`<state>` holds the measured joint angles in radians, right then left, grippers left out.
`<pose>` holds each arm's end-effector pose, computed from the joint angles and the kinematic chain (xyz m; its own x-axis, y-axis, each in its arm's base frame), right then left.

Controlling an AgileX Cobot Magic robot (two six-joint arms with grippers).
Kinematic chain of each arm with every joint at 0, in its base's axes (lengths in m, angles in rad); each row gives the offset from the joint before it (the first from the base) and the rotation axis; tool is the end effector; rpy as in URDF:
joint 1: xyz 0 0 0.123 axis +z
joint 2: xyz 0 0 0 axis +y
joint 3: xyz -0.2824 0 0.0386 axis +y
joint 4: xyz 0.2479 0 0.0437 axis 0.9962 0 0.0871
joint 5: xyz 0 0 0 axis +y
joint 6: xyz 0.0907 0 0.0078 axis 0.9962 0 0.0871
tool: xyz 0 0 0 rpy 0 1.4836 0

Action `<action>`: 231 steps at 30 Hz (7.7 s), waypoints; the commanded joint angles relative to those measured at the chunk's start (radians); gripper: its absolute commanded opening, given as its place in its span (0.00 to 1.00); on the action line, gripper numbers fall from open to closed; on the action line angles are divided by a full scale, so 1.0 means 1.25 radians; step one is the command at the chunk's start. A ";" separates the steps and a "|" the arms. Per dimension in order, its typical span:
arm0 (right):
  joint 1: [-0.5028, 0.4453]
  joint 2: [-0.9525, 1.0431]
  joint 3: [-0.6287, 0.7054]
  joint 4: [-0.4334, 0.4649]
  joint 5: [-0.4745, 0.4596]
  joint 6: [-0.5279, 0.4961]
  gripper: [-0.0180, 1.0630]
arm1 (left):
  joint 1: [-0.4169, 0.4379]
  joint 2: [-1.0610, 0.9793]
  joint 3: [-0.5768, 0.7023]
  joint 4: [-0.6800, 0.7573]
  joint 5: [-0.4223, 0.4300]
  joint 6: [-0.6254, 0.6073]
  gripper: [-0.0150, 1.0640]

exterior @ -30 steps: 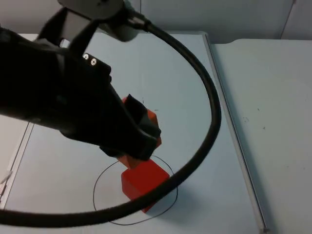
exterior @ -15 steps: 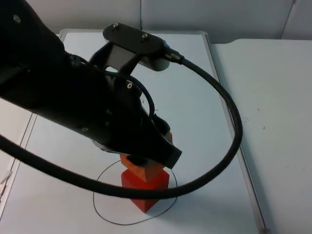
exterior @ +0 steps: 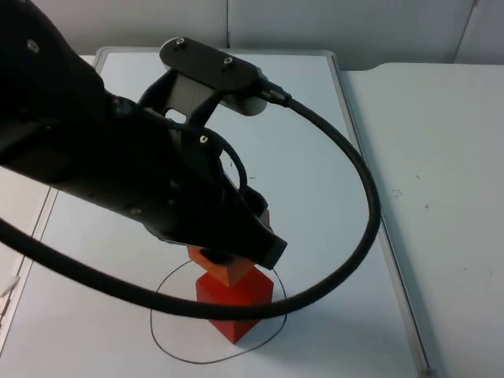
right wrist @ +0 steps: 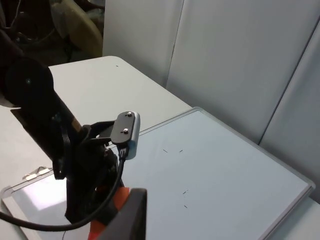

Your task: Pick up one cube with the left hand and another cube with the right hand. First place the cube in the right hand at the target position, then stack the cube in the left hand on top.

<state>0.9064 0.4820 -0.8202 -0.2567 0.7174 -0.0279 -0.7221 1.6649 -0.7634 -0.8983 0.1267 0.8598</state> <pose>0.0572 0.0484 0.3870 -0.0137 -0.3714 -0.9284 -0.6975 0.6688 -0.2573 0.2264 -0.2116 0.1626 -0.6088 0.4904 -0.6237 0.6836 0.7232 -0.0986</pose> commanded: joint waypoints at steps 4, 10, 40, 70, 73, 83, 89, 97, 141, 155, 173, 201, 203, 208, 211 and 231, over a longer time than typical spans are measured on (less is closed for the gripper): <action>0.000 -0.003 0.002 -0.001 -0.001 0.001 0.95 | -0.014 -0.001 0.014 -0.014 -0.010 -0.005 0.01; 0.000 -0.003 0.002 -0.001 -0.001 0.001 0.95 | -0.077 -0.001 0.014 -0.019 -0.072 -0.005 0.01; 0.000 -0.003 0.002 -0.001 0.011 0.001 0.95 | -0.062 0.064 0.016 -0.031 -0.076 -0.027 0.01; 0.000 -0.003 0.002 0.001 0.014 0.001 0.95 | -0.062 -0.009 0.016 -0.024 -0.061 -0.023 0.99; 0.000 -0.003 0.002 0.003 0.013 0.001 0.95 | -0.062 -0.097 0.011 -0.005 -0.055 -0.023 0.99; 0.000 -0.003 0.002 0.003 0.013 0.001 0.95 | -0.062 -0.351 -0.077 0.101 0.103 -0.023 0.99; 0.000 -0.003 0.002 0.003 0.013 0.001 0.95 | -0.062 -0.514 -0.091 0.202 0.186 -0.034 0.99; 0.000 -0.003 0.002 0.003 0.013 0.001 0.95 | -0.062 -0.664 -0.089 0.590 0.405 -0.416 0.99; 0.000 -0.003 0.002 0.000 0.059 0.001 0.95 | -0.062 -1.332 0.091 0.759 0.804 -0.658 0.99; 0.000 -0.003 0.002 0.000 0.068 0.011 0.95 | -0.062 -1.332 0.199 0.767 0.759 -0.676 0.99; 0.000 -0.003 0.002 -0.021 0.075 0.022 0.95 | -0.062 -1.332 0.201 0.768 0.759 -0.676 0.99; 0.000 -0.351 0.198 0.100 0.253 0.058 0.95 | -0.062 -1.332 0.201 0.768 0.759 -0.676 0.99; 0.000 -0.386 0.198 0.100 0.294 0.056 0.95 | -0.062 -1.332 0.201 0.768 0.759 -0.676 0.99; 0.007 -0.386 0.220 0.115 0.321 0.033 0.95 | -0.062 -1.332 0.201 0.770 0.759 -0.673 0.99; 0.008 -0.386 0.247 0.127 0.291 0.002 0.95 | -0.062 -1.332 0.201 0.770 0.759 -0.673 0.99; 0.008 -0.386 0.251 0.121 0.284 0.017 0.95 | -0.062 -1.332 0.201 0.772 0.759 -0.673 0.99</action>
<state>0.9164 0.0031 -0.5169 -0.1014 1.0875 -0.0147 -0.8017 0.0028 -0.5204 0.0696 1.0857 0.0230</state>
